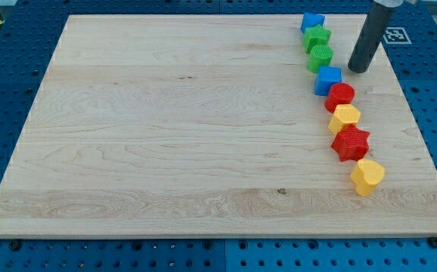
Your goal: Slide the green star to the center
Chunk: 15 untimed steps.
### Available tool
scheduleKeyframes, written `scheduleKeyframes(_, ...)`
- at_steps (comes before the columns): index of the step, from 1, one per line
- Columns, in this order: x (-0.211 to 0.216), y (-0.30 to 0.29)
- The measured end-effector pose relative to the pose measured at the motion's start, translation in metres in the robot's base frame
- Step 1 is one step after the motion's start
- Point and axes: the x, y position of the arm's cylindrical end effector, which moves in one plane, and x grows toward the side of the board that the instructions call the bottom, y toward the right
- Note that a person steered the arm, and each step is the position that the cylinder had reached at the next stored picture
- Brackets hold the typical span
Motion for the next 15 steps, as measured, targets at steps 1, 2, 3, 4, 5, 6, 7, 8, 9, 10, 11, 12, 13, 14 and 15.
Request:
scheduleKeyframes(1, -0.004, 0.0)
scheduleKeyframes(2, -0.037, 0.001)
scheduleKeyframes(3, -0.078, 0.002)
scheduleKeyframes(4, -0.097, 0.002)
scheduleKeyframes(5, -0.102, -0.001)
scheduleKeyframes(6, -0.098, -0.003)
scheduleKeyframes(7, -0.086, -0.003)
scheduleKeyframes(8, -0.084, -0.01)
scheduleKeyframes(9, -0.084, -0.018)
scheduleKeyframes(10, -0.084, -0.036)
scheduleKeyframes(11, -0.082, -0.06)
scheduleKeyframes(12, -0.069, -0.08)
scheduleKeyframes(13, -0.048, -0.088)
scheduleKeyframes(14, -0.027, -0.101)
scheduleKeyframes(15, -0.01, -0.127)
